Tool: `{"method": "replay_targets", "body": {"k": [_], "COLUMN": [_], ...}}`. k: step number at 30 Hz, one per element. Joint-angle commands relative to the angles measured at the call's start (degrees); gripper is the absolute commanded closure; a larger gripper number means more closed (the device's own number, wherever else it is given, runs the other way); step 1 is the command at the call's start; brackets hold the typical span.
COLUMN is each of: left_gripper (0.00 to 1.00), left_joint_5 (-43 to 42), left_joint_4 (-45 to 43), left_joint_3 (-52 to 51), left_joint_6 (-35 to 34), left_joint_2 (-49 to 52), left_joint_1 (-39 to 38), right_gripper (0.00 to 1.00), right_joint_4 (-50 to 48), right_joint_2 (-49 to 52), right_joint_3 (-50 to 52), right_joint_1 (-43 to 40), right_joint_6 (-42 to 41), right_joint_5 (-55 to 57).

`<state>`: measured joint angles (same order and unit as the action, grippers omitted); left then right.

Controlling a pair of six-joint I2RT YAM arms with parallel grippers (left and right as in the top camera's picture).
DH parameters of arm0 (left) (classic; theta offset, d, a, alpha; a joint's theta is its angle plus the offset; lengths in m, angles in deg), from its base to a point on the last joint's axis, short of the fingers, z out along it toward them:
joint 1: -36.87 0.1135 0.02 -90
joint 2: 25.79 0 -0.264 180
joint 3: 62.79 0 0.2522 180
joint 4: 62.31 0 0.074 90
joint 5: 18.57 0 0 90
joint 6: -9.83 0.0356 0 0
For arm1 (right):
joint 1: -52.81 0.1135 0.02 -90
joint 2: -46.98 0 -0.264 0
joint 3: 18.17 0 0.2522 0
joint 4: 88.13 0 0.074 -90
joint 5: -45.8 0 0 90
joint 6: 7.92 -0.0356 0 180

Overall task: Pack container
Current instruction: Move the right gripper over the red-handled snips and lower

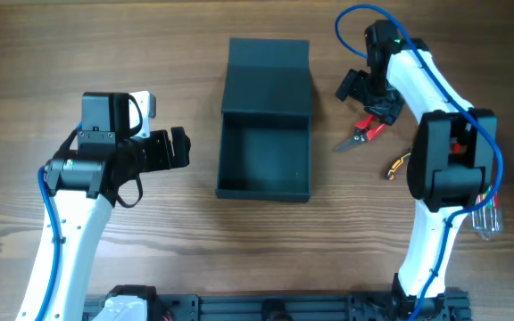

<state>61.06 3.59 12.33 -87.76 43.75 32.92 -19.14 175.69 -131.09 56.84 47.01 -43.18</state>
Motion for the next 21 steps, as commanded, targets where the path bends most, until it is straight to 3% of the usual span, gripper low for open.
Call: {"method": "replay_targets", "body": {"k": [1,6,13,18,20,21], "left_gripper": [0.00,0.00,0.00,0.00,0.00,0.00], "left_joint_5": [-0.04,-0.07,-0.07,-0.04,-0.07,-0.04], "left_joint_4": [-0.02,0.00,0.02,0.02,0.02,0.02], "left_joint_3": [1.29,1.29,1.29,1.29,1.29,1.29], "left_joint_6": [1.18,1.16,1.16,1.16,1.16,1.18], "left_joint_2": [-0.04,-0.04,-0.04,-0.04,-0.04,-0.04], "left_joint_1": [0.48,0.48,0.48,0.48,0.48,0.48], "right_gripper": [0.00,0.01,0.11,0.27,0.46,0.50], "right_joint_4": [-0.44,-1.88,-2.51,-2.45,-2.38,-2.23], "right_joint_2": [1.29,1.29,1.29,1.29,1.29,1.29], "right_joint_3": [-0.44,1.31,3.30,3.30,3.30,3.30], "right_joint_1": [-0.13,-0.13,-0.13,-0.13,-0.13,-0.13], "right_joint_6": [1.38,2.51,2.49,2.49,2.49,2.49], "right_joint_5": [-1.70,-3.69,-4.33,-4.55,-4.57,-4.57]}}
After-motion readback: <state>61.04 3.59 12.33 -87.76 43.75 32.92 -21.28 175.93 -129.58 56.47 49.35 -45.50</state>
